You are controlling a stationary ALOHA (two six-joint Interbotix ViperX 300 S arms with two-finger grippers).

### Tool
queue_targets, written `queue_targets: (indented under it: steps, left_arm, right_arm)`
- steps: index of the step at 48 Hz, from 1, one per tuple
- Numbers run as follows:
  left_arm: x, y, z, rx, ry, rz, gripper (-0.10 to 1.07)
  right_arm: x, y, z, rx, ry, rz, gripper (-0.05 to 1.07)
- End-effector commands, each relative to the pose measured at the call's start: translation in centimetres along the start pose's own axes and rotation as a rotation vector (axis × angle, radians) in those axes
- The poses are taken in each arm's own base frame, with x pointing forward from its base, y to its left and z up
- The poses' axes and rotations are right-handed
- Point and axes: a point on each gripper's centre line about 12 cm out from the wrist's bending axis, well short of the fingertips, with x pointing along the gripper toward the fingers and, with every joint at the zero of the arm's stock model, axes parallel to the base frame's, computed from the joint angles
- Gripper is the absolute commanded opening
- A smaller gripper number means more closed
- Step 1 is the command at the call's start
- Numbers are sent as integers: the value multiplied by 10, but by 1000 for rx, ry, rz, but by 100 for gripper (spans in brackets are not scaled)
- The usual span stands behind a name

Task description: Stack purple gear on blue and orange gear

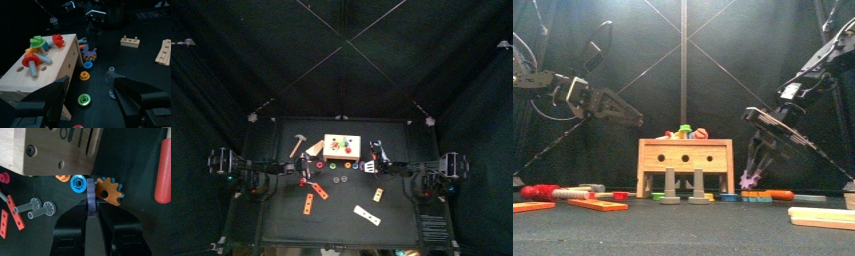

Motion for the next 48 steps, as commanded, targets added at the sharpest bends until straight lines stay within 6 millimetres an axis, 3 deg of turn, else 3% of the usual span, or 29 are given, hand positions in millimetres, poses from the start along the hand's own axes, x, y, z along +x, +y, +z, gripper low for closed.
queue_targets:
  steps: [1,28,48]
  left_arm:
    - [2,2,5,-1,-17,8,95]
    - [2,1,4,-1,-15,6,95]
    - [2,2,4,-3,-14,7,95]
  right_arm:
    - [-3,3,4,2,-11,14,58]
    - [-4,1,6,4,-29,-18,69]
    - [-6,-5,6,6,-40,-58,69]
